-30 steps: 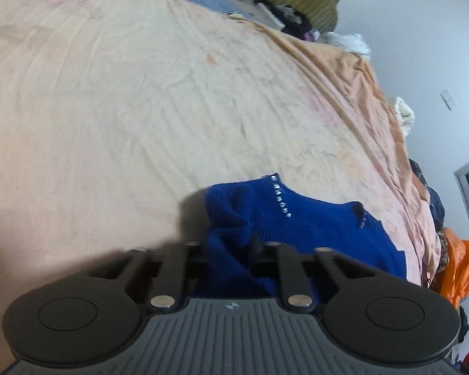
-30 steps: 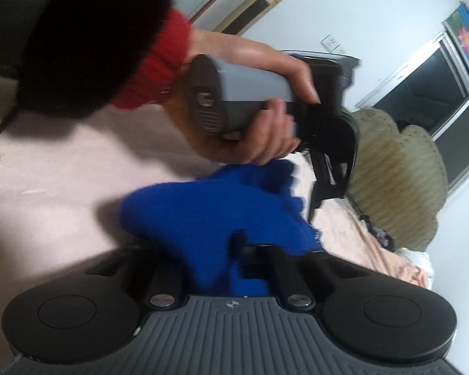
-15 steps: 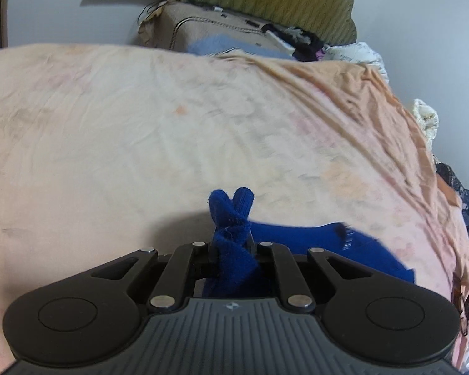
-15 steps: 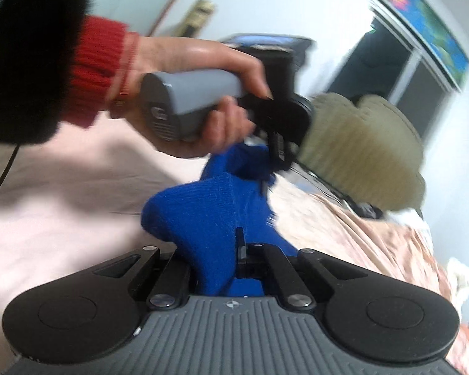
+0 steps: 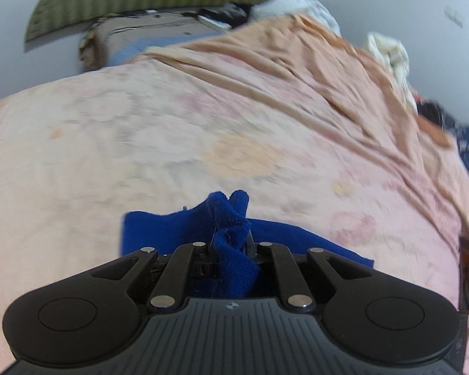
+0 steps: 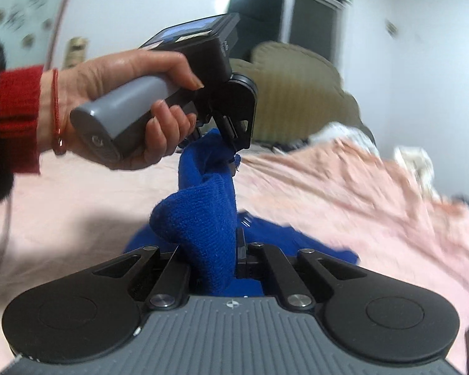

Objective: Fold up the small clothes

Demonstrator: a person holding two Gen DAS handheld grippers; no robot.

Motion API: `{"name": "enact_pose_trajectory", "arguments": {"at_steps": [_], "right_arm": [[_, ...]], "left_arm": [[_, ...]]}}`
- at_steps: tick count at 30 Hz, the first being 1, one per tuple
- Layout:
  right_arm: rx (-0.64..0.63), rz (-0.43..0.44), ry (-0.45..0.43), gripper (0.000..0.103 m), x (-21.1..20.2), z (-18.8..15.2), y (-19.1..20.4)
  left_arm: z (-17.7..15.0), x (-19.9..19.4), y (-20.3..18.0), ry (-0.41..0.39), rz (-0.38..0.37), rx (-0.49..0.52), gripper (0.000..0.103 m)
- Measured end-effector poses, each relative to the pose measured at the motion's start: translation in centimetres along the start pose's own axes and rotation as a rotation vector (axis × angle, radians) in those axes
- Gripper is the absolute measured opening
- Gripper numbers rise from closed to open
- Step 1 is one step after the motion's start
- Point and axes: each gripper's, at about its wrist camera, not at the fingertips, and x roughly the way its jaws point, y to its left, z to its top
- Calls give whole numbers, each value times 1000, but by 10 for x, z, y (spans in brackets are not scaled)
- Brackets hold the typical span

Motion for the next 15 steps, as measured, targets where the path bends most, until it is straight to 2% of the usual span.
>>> {"name": "enact_pose_trajectory", "arguments": {"at_steps": [7, 10, 13, 15], "right_arm": [[281, -15, 74, 4, 9, -37, -73], [454, 35, 126, 5, 16, -56, -101], [589, 94, 167, 6, 21, -74, -119], [650, 114, 184, 22, 24, -80, -127]], "left_arm": [[-15, 48, -78, 24, 77, 157, 10], [-19, 62, -91, 19, 110, 186, 10], [-19, 66, -101, -9, 95, 216, 11], [-16, 67, -105, -22, 71, 219, 12]]}}
